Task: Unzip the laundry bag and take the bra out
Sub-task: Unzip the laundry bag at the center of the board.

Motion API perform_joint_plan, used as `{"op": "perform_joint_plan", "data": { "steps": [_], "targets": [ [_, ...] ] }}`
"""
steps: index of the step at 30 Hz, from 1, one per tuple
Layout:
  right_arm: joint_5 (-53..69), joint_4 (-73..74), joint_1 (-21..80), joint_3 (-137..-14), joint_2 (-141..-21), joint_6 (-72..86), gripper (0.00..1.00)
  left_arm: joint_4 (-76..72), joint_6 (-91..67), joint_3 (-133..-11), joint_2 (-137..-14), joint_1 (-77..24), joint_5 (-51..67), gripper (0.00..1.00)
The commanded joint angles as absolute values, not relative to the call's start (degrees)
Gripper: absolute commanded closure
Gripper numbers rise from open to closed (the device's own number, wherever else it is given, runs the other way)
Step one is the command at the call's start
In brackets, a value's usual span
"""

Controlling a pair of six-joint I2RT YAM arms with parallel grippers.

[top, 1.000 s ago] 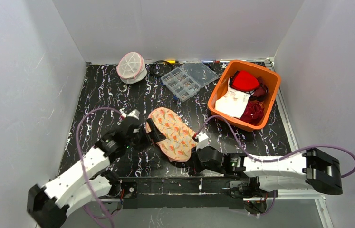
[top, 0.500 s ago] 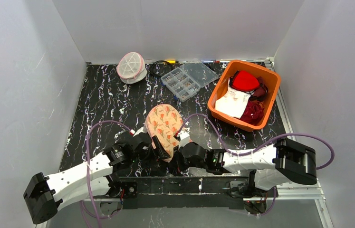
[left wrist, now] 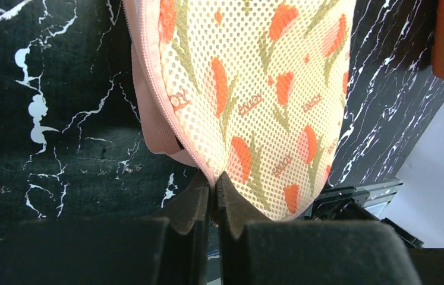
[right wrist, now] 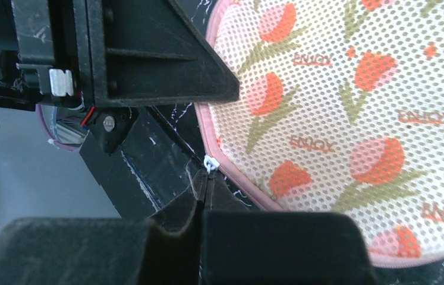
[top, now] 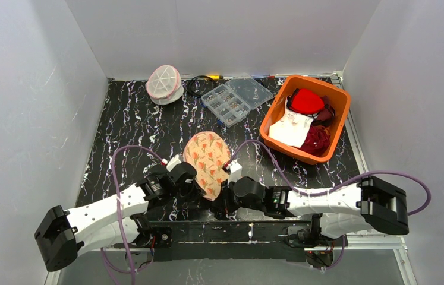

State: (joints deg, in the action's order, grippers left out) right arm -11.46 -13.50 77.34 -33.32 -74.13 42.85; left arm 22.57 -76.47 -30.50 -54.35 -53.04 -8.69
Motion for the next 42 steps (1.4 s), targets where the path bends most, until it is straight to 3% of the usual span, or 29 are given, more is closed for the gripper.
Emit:
{"op": "perform_joint_plan", "data": {
  "steps": [1, 14, 23, 29, 31, 35, 38, 42],
  "targets": [
    [-13.2, -11.1, 77.9, -32.8, -70.1, 42.5, 0.99, 26.7, -76.0, -32.8, -54.9, -53.0, -14.3, 1.00],
    [-21.8, 2.9, 77.9, -28.8, -60.6, 45.4, 0.99, 27.3, -71.5, -33.2, -52.7, -51.3, -15.3, 1.00],
    [-25.5, 5.7, 77.8, -26.7, -56.8, 44.3, 0.99, 14.2, -56.5, -32.2, -57.0, -39.4, 3.4, 1.00],
    [-24.4, 2.1, 77.9, -25.8, -60.8, 44.1, 0.99, 13.3, -50.8, -39.0, -66.9, -38.0, 6.9, 1.00],
    [-23.7, 0.7, 77.8, -26.2, -62.2, 43.9, 0.99, 13.7, -50.6, -40.1, -69.4, -37.9, 7.9, 0.84],
    [-22.4, -2.2, 77.9, -28.0, -64.5, 43.2, 0.99, 16.4, -53.9, -38.1, -66.3, -38.1, 7.7, 0.31],
    [-21.0, -4.2, 77.9, -30.0, -67.4, 42.8, 0.99, 18.4, -57.6, -32.6, -58.5, -38.5, 7.6, 0.18],
    [-18.2, -8.3, 77.8, -32.5, -71.6, 42.7, 0.99, 20.8, -63.4, -26.8, -47.3, -40.9, 6.7, 0.13]
  ]
}}
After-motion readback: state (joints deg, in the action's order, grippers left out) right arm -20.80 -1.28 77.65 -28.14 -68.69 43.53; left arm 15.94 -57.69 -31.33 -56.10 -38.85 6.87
